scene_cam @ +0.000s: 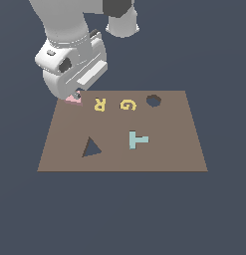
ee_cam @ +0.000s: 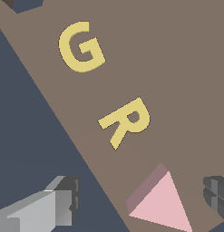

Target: Insert a designated object into the corresponding slot on a board.

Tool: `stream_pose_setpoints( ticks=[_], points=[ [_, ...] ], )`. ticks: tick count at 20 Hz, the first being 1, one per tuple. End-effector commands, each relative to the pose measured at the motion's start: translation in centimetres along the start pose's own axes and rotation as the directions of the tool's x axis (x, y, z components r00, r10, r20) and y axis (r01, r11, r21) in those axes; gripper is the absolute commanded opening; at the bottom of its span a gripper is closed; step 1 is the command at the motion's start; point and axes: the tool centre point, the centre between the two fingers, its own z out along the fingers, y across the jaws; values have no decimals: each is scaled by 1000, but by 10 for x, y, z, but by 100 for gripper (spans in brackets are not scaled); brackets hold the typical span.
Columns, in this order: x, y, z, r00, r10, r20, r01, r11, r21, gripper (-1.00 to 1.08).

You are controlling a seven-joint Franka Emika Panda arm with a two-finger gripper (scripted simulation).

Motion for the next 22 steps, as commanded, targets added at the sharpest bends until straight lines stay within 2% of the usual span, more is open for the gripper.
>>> stream_pose_setpoints(
  ticks=[1,12,22],
  points=[
    [-10,2,7,998,-69,1,69,998,2,100],
    [-39,16,30,959,-282,3,282,959,9,100],
    [-49,24,39,933,-360,4,360,933,12,100]
  ],
)
